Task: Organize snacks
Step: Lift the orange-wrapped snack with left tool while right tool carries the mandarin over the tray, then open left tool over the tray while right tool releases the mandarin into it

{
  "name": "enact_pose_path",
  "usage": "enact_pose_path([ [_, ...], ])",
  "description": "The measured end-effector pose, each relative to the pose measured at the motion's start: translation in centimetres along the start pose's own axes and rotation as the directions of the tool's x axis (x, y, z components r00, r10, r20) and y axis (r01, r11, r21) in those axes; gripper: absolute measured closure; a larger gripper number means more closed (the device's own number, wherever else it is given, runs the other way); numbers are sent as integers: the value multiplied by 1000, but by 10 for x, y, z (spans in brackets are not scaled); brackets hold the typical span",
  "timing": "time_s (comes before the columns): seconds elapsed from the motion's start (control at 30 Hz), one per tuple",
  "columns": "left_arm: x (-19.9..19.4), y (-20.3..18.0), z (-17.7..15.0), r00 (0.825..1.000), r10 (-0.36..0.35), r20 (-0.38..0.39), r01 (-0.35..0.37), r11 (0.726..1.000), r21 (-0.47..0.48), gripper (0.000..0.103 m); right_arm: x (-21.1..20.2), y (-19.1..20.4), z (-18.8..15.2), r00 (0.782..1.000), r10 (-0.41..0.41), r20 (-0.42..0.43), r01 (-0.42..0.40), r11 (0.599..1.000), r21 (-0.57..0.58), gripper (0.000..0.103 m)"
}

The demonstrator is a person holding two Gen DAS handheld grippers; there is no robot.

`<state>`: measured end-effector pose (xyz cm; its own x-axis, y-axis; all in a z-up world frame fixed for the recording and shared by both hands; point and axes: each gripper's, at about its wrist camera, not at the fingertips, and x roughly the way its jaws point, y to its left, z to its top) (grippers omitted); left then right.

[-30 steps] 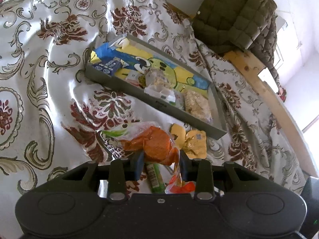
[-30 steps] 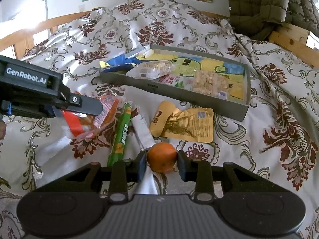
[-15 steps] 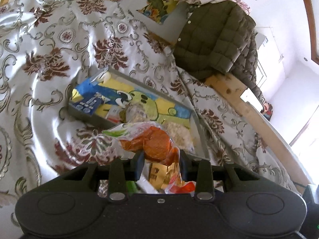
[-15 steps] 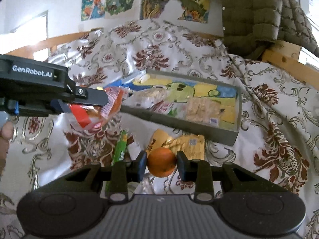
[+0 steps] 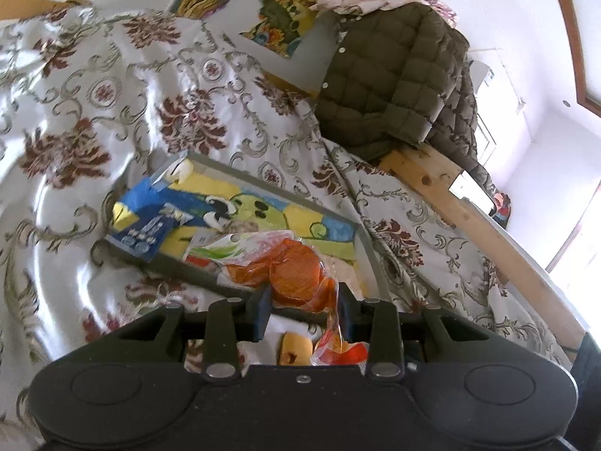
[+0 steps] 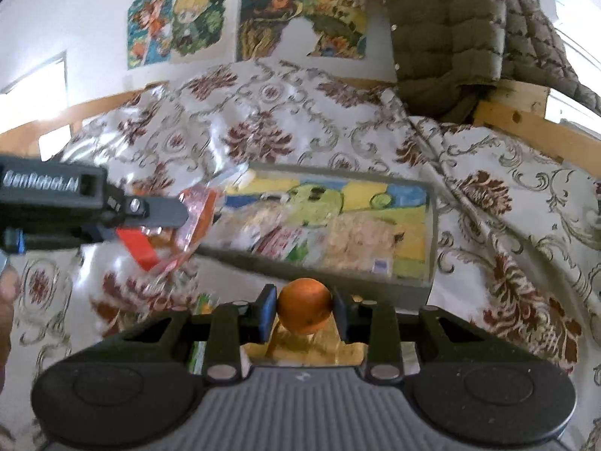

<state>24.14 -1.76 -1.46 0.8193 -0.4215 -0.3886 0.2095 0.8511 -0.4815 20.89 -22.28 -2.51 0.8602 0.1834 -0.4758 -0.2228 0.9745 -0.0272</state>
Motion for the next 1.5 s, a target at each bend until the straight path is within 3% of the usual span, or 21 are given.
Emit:
enact_pose_path([
  [0.27,32,-5,14,999,-37,20,36,999,29,66,30,-25,30,996,-49,75,41,995,95,67],
  [0.7,101,0,25,1000,-26,11,25,997,67,66,79,-61,35,995,-93,37,81,968,237,67],
  [1.5,120,-7,13,997,50,-59,-35,972,232,64,92,-56,23,994,-109,-26,112,974,195,66],
])
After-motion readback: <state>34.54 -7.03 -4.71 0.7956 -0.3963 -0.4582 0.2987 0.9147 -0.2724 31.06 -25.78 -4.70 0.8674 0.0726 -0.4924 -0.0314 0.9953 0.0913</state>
